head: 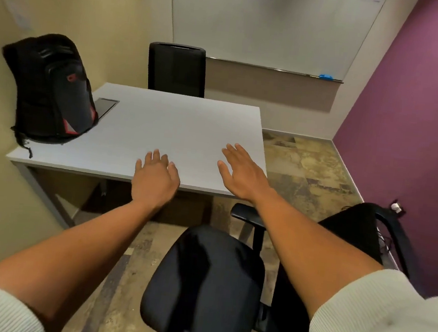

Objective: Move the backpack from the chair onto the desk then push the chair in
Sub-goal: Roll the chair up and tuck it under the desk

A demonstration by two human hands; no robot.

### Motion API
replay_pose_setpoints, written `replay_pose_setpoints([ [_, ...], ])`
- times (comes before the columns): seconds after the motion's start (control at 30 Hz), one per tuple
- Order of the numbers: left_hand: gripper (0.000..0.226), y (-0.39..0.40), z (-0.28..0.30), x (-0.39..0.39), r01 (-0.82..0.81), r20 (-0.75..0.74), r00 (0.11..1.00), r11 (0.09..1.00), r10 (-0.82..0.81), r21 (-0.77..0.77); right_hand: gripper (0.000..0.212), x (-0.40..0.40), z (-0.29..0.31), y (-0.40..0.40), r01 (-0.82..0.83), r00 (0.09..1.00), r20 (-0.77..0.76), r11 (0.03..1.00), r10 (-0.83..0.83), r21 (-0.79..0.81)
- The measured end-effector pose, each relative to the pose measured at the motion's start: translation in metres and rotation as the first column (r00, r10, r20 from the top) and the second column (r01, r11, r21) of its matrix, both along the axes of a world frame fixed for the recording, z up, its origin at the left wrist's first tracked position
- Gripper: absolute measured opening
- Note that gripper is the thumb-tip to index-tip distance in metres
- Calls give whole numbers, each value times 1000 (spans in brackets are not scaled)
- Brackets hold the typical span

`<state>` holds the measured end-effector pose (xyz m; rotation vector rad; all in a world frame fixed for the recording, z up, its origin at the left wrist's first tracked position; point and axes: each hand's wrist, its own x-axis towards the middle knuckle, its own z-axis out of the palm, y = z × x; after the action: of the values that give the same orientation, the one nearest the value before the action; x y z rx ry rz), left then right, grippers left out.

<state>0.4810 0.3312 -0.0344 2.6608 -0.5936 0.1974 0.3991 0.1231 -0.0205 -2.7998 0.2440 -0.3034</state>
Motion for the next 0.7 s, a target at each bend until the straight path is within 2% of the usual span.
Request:
replay_pose_setpoints([
  [0.23, 52, -37, 3, -62, -88, -46, 995, 996, 89, 23, 57, -39, 0, -46, -96, 995, -31, 995, 96, 8],
  [0.5, 52, -57, 3, -65, -90, -24, 995, 993, 92, 82, 57, -36, -8, -73, -111, 993, -25, 994, 112, 12],
  [0.7, 52, -64, -5, -78, -152, -40, 987, 982, 157, 115, 58, -30, -19, -87, -192, 980, -39, 981, 194, 37],
])
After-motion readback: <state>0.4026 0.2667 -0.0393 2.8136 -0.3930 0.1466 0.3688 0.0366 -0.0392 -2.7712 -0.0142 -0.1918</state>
